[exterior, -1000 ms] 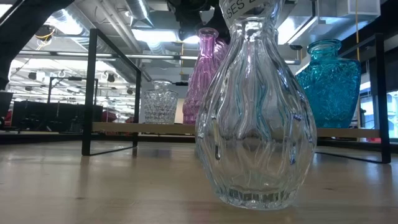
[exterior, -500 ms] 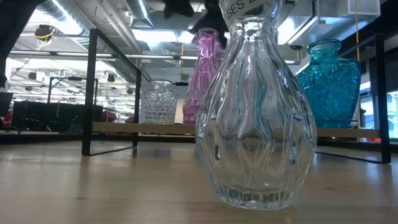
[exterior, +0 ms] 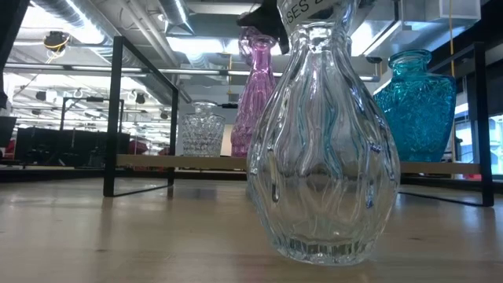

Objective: Sort vases onto shelf
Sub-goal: Put the violet vase aligned with the other violet vase on the shelf

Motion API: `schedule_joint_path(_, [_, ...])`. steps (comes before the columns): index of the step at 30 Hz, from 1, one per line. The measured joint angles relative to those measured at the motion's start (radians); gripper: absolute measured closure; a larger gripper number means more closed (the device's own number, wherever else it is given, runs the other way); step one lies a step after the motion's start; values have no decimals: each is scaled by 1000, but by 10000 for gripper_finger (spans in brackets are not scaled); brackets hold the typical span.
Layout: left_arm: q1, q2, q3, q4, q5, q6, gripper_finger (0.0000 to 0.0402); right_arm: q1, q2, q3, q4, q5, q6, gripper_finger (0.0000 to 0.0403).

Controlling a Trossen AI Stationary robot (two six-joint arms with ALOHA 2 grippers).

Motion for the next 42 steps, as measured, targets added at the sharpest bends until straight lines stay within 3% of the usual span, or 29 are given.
schedule_joint_path(8, [-45,-2,-47,-2,3,0,365,-15,-105,-286,455,99,157,333])
schedule_joint_path(12, [-60,-2,-101,23,4,0,371,-15,-122,-410,540,102,170,333])
schedule_joint_path(16, [-60,-1,-175,89,12,0,374,-31,-121,-447,549,98,122,333])
schedule_joint_path(23, [-59,0,-337,232,94,-49,374,-101,-42,-481,578,-77,169,333])
schedule_joint_path(29, [-67,0,-415,260,115,-69,374,-184,7,-502,742,-246,264,333])
schedule_joint_path(35, [-68,-34,-473,346,170,-61,374,-192,7,-502,776,-299,214,333])
schedule_joint_path(42, [-96,-58,-500,309,130,195,374,-193,7,-502,770,-309,209,333])
